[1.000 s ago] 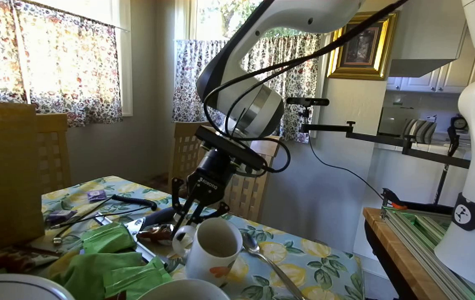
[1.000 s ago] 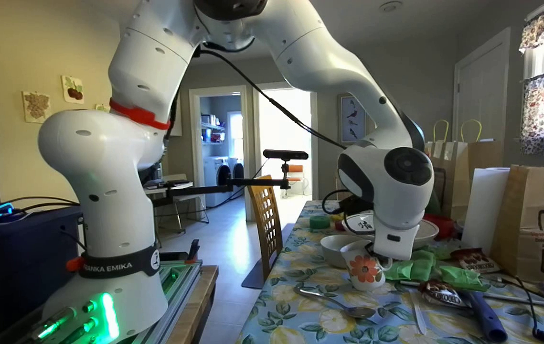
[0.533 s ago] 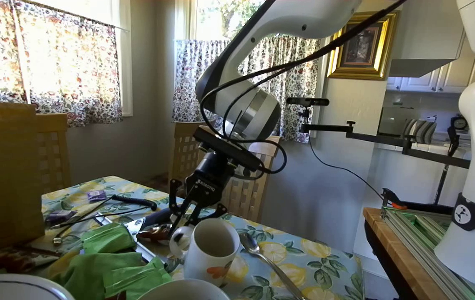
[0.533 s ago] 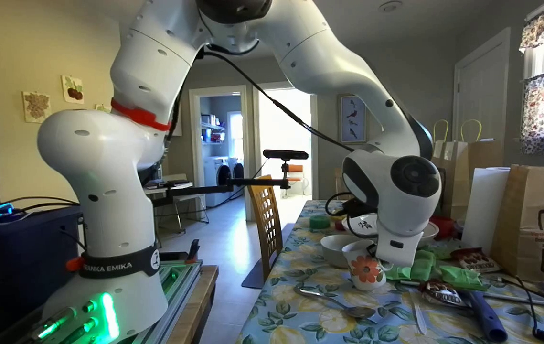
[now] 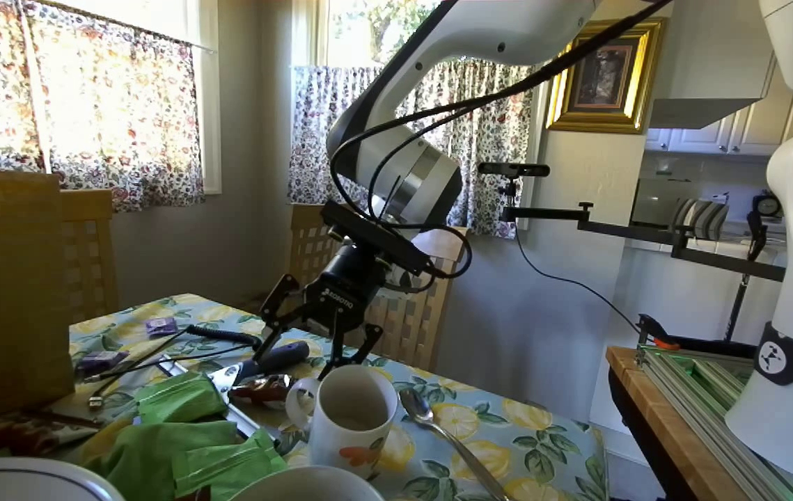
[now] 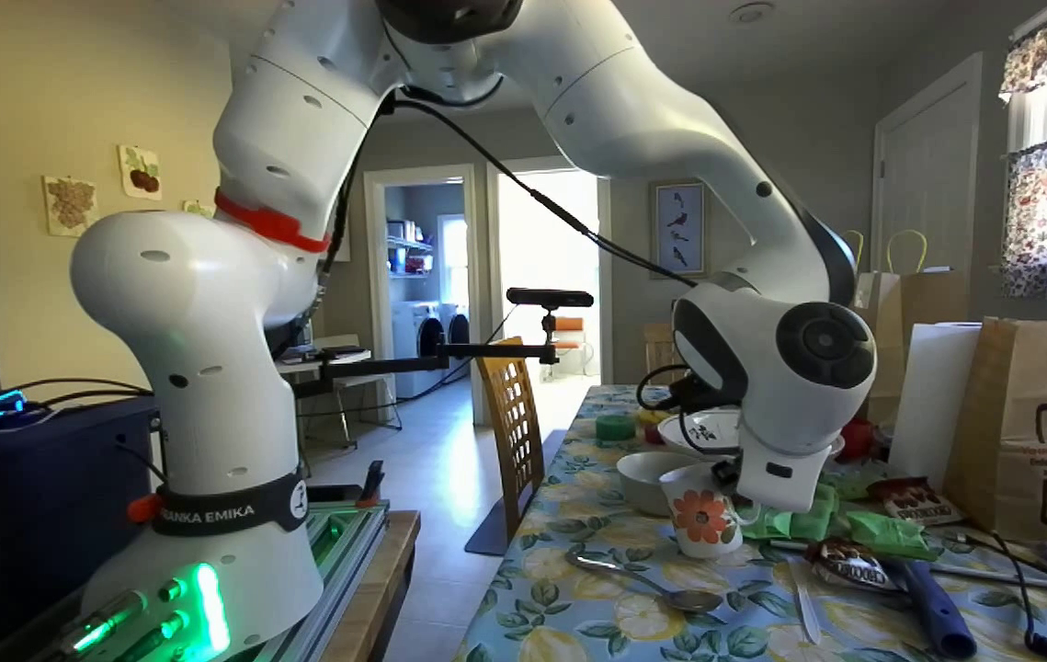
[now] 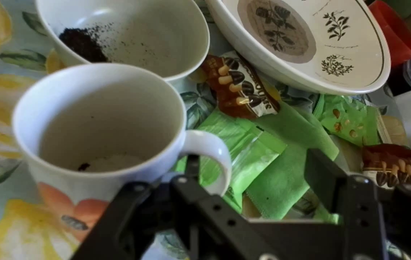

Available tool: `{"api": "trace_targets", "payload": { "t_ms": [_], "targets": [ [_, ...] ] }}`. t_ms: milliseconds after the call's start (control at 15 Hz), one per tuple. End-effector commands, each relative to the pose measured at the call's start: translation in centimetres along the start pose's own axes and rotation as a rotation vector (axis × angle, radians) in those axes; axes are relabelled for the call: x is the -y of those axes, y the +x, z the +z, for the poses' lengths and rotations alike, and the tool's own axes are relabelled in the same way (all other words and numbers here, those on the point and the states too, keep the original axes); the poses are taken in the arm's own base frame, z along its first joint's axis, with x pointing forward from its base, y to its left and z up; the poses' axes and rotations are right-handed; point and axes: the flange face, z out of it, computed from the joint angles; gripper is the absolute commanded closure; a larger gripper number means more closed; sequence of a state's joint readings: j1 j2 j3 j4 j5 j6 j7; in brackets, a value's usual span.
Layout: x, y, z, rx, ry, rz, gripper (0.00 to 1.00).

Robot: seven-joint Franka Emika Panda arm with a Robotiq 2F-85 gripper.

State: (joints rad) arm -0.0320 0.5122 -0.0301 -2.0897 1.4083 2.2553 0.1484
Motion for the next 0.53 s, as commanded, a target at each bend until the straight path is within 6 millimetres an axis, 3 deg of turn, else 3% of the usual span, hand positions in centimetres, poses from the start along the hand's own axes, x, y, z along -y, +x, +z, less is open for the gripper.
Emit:
{"api": "trace_targets", "payload": {
  "t_ms": [0, 467],
  "targets": [
    [0.5, 1.0, -0.7, 0.018, 0.004, -0.007, 0.00],
    [2.3, 1.3, -2.0, -0.051, 0.029, -0.046, 0.00]
  ]
}}
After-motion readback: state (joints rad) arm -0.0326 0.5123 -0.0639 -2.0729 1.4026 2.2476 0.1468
